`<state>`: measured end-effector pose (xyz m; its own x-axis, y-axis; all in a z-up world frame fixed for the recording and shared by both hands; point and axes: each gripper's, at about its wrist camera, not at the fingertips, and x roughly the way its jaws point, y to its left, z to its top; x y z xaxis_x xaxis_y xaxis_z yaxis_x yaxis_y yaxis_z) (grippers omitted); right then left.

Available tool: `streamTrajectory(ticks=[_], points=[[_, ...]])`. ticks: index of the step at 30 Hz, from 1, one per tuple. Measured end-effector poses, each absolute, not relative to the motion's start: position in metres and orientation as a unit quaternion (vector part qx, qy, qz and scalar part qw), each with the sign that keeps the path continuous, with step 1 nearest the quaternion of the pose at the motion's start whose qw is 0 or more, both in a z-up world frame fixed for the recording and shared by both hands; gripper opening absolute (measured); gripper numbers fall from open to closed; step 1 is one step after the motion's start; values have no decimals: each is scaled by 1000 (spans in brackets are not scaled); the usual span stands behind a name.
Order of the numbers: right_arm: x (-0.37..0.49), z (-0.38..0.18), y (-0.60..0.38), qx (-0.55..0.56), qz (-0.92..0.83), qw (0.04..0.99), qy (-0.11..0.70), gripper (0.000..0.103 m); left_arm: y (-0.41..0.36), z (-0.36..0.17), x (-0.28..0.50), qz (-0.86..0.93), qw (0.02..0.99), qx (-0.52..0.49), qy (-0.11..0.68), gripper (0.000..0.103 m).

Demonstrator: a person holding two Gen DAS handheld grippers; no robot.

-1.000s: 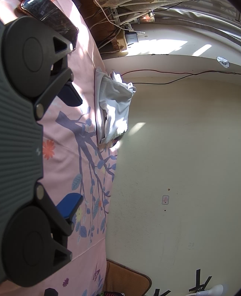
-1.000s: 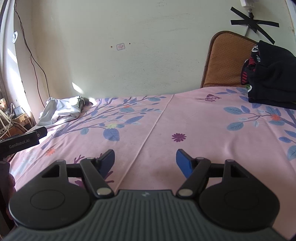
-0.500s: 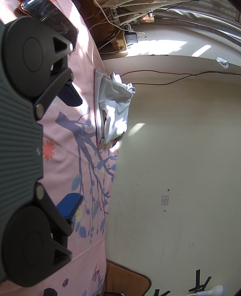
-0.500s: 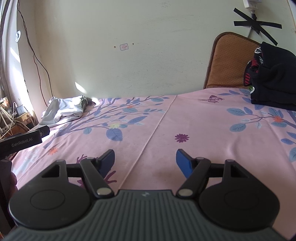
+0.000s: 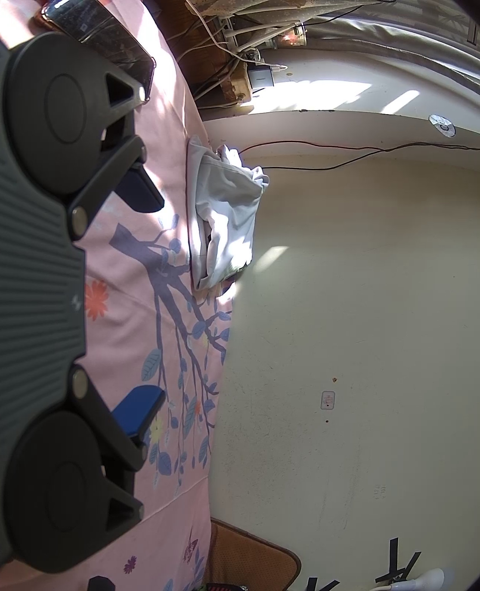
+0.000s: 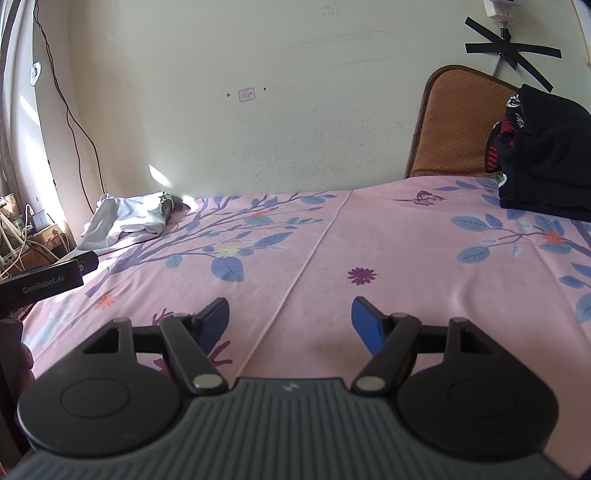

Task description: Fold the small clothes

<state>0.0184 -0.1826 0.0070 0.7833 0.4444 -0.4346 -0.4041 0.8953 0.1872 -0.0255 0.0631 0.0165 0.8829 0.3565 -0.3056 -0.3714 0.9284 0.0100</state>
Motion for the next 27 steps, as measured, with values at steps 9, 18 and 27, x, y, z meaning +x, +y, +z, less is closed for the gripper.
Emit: streamTrajectory(ticks=[9, 18, 27], points=[[19, 8, -185, 46, 224, 944, 237, 75, 62, 16, -24, 186, 970, -19, 157, 103], [17, 8, -183, 44, 222, 945, 236, 75, 62, 16, -25, 190, 970, -22, 152, 103], [17, 7, -183, 44, 221, 945, 235, 75, 62, 16, -25, 192, 970, -25, 150, 103]])
